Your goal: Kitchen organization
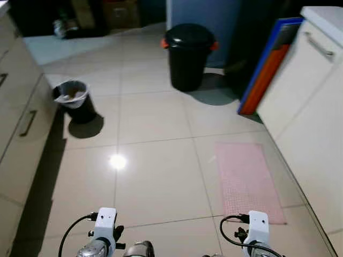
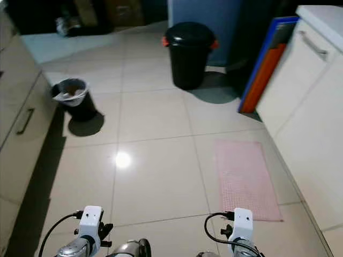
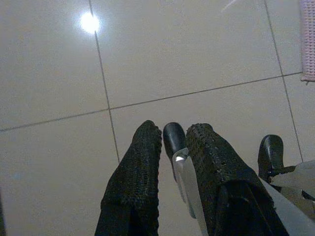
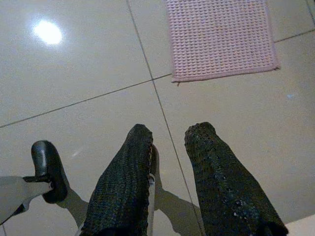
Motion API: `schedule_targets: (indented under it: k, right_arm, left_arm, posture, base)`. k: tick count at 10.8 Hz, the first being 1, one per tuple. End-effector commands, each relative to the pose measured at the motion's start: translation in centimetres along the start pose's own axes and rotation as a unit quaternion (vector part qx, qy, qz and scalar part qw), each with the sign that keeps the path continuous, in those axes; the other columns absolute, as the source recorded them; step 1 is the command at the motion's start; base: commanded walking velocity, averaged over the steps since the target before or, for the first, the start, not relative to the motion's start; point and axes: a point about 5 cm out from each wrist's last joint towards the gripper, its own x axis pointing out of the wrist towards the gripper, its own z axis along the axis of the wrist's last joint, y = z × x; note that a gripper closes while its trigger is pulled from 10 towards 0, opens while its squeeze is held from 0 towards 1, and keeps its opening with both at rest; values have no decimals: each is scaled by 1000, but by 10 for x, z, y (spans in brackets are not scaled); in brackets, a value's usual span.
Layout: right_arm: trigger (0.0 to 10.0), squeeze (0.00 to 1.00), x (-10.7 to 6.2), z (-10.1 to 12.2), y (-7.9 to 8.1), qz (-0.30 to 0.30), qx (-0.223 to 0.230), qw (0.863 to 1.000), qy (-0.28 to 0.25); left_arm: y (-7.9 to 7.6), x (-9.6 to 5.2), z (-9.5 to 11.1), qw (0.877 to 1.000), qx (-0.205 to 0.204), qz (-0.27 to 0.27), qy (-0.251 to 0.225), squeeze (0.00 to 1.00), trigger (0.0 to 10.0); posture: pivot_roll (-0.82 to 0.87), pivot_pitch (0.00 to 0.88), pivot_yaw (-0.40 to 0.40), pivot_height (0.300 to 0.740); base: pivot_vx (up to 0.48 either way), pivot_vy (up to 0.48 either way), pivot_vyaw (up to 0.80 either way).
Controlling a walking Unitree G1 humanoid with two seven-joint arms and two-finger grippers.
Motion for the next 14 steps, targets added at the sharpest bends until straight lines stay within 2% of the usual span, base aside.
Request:
schedule_targets:
  k: [1,10,14]
  right_arm:
    - [10000,0,-1,-4,-3,-5,-3,1000,9]
    - [10000,0,-2,-10,-2,-3,3,1000,13]
    - [10000,0,-2,-10,-1,-3,6,1000,13]
  left_arm:
    - [2,-2,-7,1000,-1,5,12,0,10000]
    - [3,-2,-6,1000,-2,10,10,0,10000]
    - [4,-2,-6,1000,-2,14,11,0,10000]
  posture:
    - [-46,112,31,740]
    - [-39,126,30,740]
    - [-38,127,34,740]
  base:
    - [0,0,581]
    - [0,0,542]
    - [246,0,569]
